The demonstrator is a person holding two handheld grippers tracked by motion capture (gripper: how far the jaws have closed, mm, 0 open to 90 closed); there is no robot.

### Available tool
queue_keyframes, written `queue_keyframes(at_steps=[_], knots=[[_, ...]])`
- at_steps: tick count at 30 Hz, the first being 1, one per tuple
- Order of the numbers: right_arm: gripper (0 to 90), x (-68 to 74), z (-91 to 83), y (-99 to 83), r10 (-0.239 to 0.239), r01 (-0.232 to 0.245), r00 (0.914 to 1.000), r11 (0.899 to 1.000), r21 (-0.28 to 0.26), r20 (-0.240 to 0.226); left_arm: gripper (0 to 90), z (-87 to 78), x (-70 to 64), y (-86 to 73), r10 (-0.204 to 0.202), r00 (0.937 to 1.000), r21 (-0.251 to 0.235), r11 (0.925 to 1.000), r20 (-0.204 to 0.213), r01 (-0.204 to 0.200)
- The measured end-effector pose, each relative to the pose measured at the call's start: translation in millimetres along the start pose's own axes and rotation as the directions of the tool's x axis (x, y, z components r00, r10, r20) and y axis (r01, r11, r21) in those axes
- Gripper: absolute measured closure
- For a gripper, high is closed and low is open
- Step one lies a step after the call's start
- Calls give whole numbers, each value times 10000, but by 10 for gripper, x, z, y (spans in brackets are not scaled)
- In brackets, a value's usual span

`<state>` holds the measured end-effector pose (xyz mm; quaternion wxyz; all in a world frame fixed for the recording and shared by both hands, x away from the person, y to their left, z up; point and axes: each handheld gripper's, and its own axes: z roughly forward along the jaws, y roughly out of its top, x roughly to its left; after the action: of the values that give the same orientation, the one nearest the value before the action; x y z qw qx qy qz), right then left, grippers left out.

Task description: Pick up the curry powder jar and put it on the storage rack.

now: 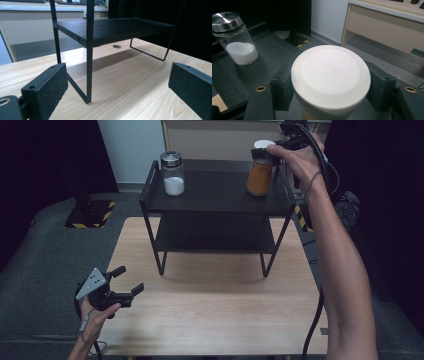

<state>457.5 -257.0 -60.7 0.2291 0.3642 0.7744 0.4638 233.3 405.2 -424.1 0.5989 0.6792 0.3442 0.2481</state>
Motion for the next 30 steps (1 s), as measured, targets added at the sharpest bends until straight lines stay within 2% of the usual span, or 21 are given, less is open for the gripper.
queue_keyframes(at_steps=[5, 7, 9, 12, 16, 18, 20, 24, 27, 30], knots=[[332, -15, 6, -67, 62, -63, 10000, 9997, -220, -59, 16, 7, 1, 4, 24, 10000, 39, 10000, 29, -24], [244, -35, -15, -131, 252, -262, 9995, 9978, -608, -167, 16, 6, -1, 4, 30, 10000, 30, 10000, 22, -30], [149, -31, -66, -171, 353, -358, 9994, 9949, -945, -68, 16, 4, -1, 3, 23, 10000, 23, 10000, 20, -23], [62, -12, -187, -242, 473, -458, 9989, 9878, -1492, 68, 16, 6, -3, 6, 38, 10000, 35, 10000, 25, -38], [48, 57, -407, -334, 517, -422, 9980, 9738, -2235, 368, 15, 17, -8, 6, 65, 10000, 41, 10000, 28, -65], [51, 23, -509, -391, 712, -687, 9975, 9624, -2628, -3, 15, 15, -15, 14, 126, 9999, 90, 9999, 15, -127], [59, 12, -605, -424, 579, -612, 9981, 9562, -2863, -203, 15, 13, -20, 11, 123, 9999, 66, 9999, 12, -123], [59, 51, -733, -440, 396, -439, 9990, 9539, -2970, -203, 15, 12, -29, 18, 168, 9999, 124, 9998, -25, -168], [61, 86, -784, -483, 301, -392, 9989, 9537, -2982, -353, 15, 13, -31, 18, 176, 9998, 96, 9998, -6, -176], [72, 146, -830, -585, -16, -157, 9983, 9545, -2979, -578, 16, 18, -39, 25, 248, 9997, 161, 9996, -3, -248]])
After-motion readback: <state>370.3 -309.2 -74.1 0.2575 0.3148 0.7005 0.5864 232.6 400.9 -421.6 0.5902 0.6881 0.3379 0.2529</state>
